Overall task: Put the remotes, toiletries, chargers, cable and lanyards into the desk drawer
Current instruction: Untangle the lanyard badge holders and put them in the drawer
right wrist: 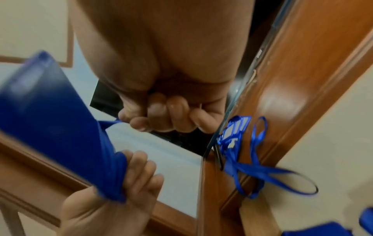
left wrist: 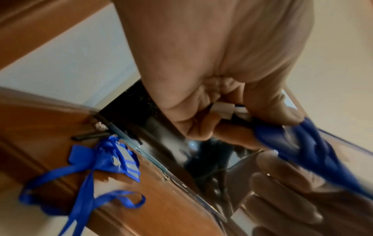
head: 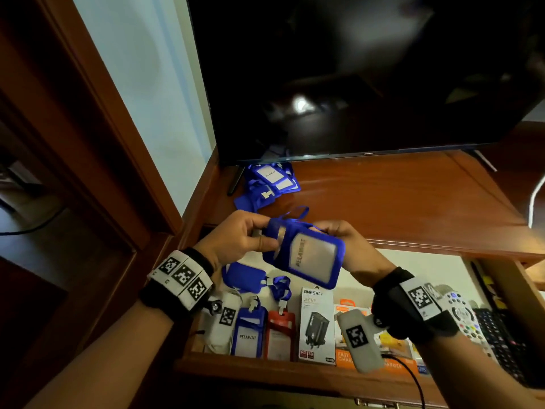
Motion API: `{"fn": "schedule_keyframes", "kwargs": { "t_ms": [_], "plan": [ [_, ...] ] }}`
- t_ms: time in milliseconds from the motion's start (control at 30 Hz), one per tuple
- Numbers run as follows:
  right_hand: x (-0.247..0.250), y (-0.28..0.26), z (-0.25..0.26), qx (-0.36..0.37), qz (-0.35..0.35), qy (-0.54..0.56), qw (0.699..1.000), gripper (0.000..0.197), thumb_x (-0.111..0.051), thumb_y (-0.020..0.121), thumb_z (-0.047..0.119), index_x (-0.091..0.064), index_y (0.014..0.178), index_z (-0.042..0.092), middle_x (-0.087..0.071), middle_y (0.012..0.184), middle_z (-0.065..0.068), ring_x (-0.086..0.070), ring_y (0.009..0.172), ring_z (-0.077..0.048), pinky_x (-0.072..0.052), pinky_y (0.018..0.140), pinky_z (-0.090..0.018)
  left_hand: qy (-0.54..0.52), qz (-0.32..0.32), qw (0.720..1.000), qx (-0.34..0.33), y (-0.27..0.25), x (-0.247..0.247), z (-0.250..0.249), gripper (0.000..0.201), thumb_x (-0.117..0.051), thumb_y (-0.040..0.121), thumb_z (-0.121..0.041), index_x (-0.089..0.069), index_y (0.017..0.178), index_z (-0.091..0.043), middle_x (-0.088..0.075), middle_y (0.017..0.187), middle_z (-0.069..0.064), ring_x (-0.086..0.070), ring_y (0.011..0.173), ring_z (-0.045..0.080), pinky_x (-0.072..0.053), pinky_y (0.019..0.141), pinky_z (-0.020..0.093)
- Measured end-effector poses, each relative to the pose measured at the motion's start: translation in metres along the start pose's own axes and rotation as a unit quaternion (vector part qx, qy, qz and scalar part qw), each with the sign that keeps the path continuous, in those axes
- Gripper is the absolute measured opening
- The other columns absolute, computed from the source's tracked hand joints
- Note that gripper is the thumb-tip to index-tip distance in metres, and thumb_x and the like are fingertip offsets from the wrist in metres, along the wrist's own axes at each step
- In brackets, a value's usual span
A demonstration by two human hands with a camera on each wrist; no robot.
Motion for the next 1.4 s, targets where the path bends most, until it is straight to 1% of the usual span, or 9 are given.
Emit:
{"fn": "schedule_keyframes", "kwargs": {
  "t_ms": [100, 233, 433, 667, 833, 1000, 1133, 1233, 1400],
  "plan": [
    [-0.003, -0.008, -0.006, 0.014, -0.026, 0.079, 0.996, 0.038, -0.052, 0.085, -0.012, -0.072, 0.071, 0.017, -0.065, 0.062, 0.004, -0.058, 0.053, -0.006, -0.045, 0.051, -0.018, -0.097, -0.048, 0.994, -0.009, 0.001, -0.010, 0.001, 0.027, -0.061, 0.076, -0.010, -0.064, 0.102, -0.010, -0.073, 0.092, -0.005, -0.067, 0.094, 0.013, -0.053, 0.081, 0.024],
    [-0.012, -0.004, -0.038, -0.053, -0.044, 0.164, 0.984, 0.021, -0.040, 0.085, 0.019, -0.050, 0.086, 0.001, -0.038, 0.052, -0.001, -0.031, 0.047, -0.010, -0.034, 0.049, -0.024, -0.223, -0.116, 0.968, -0.011, 0.005, -0.025, 0.012, 0.034, -0.064, 0.077, -0.020, -0.062, 0.109, -0.010, -0.071, 0.102, 0.005, -0.064, 0.101, 0.023, -0.052, 0.085, 0.030],
    [-0.009, -0.007, -0.043, -0.079, -0.021, 0.215, 0.973, 0.021, -0.030, 0.095, 0.007, -0.047, 0.083, 0.008, -0.032, 0.052, -0.002, -0.024, 0.048, -0.015, -0.028, 0.052, -0.029, -0.322, -0.169, 0.932, 0.001, 0.008, -0.043, 0.017, 0.036, -0.052, 0.083, -0.016, -0.058, 0.117, -0.004, -0.069, 0.108, 0.012, -0.063, 0.103, 0.026, -0.051, 0.089, 0.037],
    [-0.008, -0.016, -0.057, -0.099, 0.036, 0.240, 0.965, 0.027, -0.037, 0.095, 0.017, -0.042, 0.069, 0.011, -0.035, 0.054, -0.003, -0.027, 0.048, -0.016, -0.028, 0.050, -0.028, -0.324, -0.231, 0.918, 0.003, 0.002, -0.053, 0.023, 0.037, -0.052, 0.084, -0.015, -0.058, 0.118, -0.002, -0.068, 0.112, 0.014, -0.062, 0.107, 0.029, -0.047, 0.095, 0.042],
    [-0.024, -0.016, -0.073, -0.125, 0.114, 0.235, 0.957, 0.028, -0.044, 0.089, 0.027, -0.050, 0.069, 0.009, -0.038, 0.054, -0.006, -0.031, 0.047, -0.017, -0.028, 0.051, -0.029, -0.310, -0.251, 0.917, 0.011, -0.007, -0.044, 0.030, 0.032, -0.054, 0.083, -0.010, -0.061, 0.113, 0.000, -0.071, 0.105, 0.013, -0.066, 0.102, 0.028, -0.054, 0.084, 0.035],
    [-0.015, -0.005, -0.117, -0.194, 0.097, 0.115, 0.969, 0.024, -0.042, 0.088, 0.008, -0.059, 0.071, 0.007, -0.043, 0.055, -0.010, -0.034, 0.048, -0.019, -0.025, 0.050, -0.029, -0.234, -0.250, 0.936, 0.088, -0.019, -0.003, 0.046, 0.017, -0.057, 0.084, 0.005, -0.065, 0.096, -0.003, -0.074, 0.086, 0.006, -0.070, 0.081, 0.017, -0.057, 0.069, 0.026],
    [0.009, 0.010, -0.168, -0.277, 0.033, -0.010, 0.960, 0.031, -0.043, 0.084, 0.005, -0.060, 0.060, 0.014, -0.043, 0.056, -0.013, -0.032, 0.045, -0.019, -0.022, 0.048, -0.026, 0.072, -0.145, 0.958, 0.235, -0.024, 0.026, 0.088, 0.013, -0.069, 0.081, 0.000, -0.068, 0.087, -0.012, -0.069, 0.080, -0.005, -0.065, 0.073, 0.006, -0.049, 0.074, 0.028],
    [0.013, 0.029, -0.198, -0.319, 0.024, -0.082, 0.944, 0.022, -0.049, 0.086, 0.006, -0.060, 0.068, 0.007, -0.046, 0.052, -0.009, -0.033, 0.039, -0.017, -0.022, 0.045, -0.022, 0.333, 0.034, 0.889, 0.312, -0.023, 0.018, 0.130, 0.026, -0.071, 0.083, -0.026, -0.066, 0.102, -0.008, -0.060, 0.094, 0.003, -0.058, 0.092, 0.021, -0.040, 0.078, 0.026],
    [-0.014, 0.075, -0.224, -0.314, 0.070, -0.234, 0.918, 0.015, -0.055, 0.087, 0.014, -0.058, 0.073, 0.011, -0.061, 0.070, -0.010, -0.055, 0.058, -0.022, -0.041, 0.051, -0.024, 0.451, 0.254, 0.779, 0.355, -0.026, -0.029, 0.197, 0.024, -0.063, 0.086, -0.025, -0.063, 0.102, -0.006, -0.062, 0.108, 0.010, -0.053, 0.108, 0.028, -0.050, 0.091, 0.043]
  ]
}}
Point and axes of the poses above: each hand's wrist, its own y-axis towards the middle knuckle, its own x-axis out of the back of the hand, z = x × y, the point moved 9 cm from there along y, towards the middle knuckle
